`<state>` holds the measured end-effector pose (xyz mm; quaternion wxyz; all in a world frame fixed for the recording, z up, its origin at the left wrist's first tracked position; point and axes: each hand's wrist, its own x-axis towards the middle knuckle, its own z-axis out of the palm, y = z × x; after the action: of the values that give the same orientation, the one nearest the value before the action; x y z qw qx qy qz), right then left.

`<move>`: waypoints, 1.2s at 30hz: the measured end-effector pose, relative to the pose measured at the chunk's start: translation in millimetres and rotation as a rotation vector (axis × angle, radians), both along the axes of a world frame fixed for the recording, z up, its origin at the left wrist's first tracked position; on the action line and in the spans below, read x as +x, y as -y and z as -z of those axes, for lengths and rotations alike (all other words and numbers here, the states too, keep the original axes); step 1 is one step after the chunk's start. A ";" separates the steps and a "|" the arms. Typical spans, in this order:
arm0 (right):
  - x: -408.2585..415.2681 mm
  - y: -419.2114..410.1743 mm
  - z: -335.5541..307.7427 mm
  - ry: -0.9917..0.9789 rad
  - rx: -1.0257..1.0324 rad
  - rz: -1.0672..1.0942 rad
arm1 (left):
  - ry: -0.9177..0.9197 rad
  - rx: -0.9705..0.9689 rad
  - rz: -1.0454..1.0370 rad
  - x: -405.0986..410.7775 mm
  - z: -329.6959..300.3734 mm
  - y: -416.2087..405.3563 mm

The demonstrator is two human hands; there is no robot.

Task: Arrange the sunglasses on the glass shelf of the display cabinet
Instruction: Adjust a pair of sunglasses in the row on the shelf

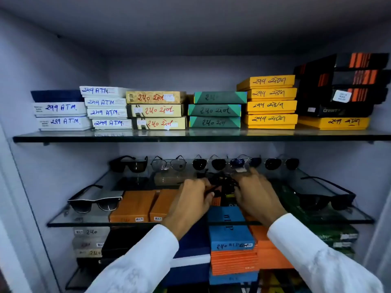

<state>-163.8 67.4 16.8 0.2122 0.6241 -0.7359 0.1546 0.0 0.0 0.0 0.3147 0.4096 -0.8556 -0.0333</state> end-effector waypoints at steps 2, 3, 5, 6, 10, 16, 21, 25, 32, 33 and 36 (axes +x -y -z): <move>-0.8 5.9 -0.5 0.004 0.014 0.014 | -0.011 0.057 -0.008 -7.2 -1.2 5.9; -2.8 10.2 2.0 -0.004 0.011 0.015 | -0.011 0.070 -0.003 -10.8 0.2 9.8; -1.2 14.3 2.3 -0.010 0.023 0.023 | -0.016 0.101 0.010 -14.1 1.6 11.9; -1.4 16.2 3.0 -0.009 0.006 0.021 | -0.023 0.104 0.014 -13.5 2.4 11.6; -7.3 19.7 2.7 0.083 -0.078 -0.027 | -0.039 0.053 0.032 1.6 2.5 12.0; 16.7 20.8 -11.4 0.469 -0.267 -0.219 | -0.227 0.055 -0.009 59.2 -29.0 -6.2; 66.1 31.1 -33.4 0.620 -0.227 -0.267 | -0.343 0.135 -0.162 114.8 -50.6 -3.0; 98.9 40.5 -35.4 0.600 -0.107 -0.218 | -0.348 0.138 -0.282 144.2 -57.5 13.3; 123.5 58.9 -29.5 0.517 -0.008 -0.178 | -0.155 0.108 -0.377 157.0 -55.8 34.3; 124.0 61.4 -27.7 0.510 -0.003 -0.174 | -0.127 0.099 -0.391 157.9 -54.4 36.1; 125.0 66.3 -21.7 0.507 0.021 -0.159 | -0.021 0.081 -0.430 159.3 -52.1 38.9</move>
<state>-38.9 1.1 38.6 0.0019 0.6235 -0.7159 0.3144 159.3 -38.9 52.1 0.3069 0.5944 -0.7433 -0.0041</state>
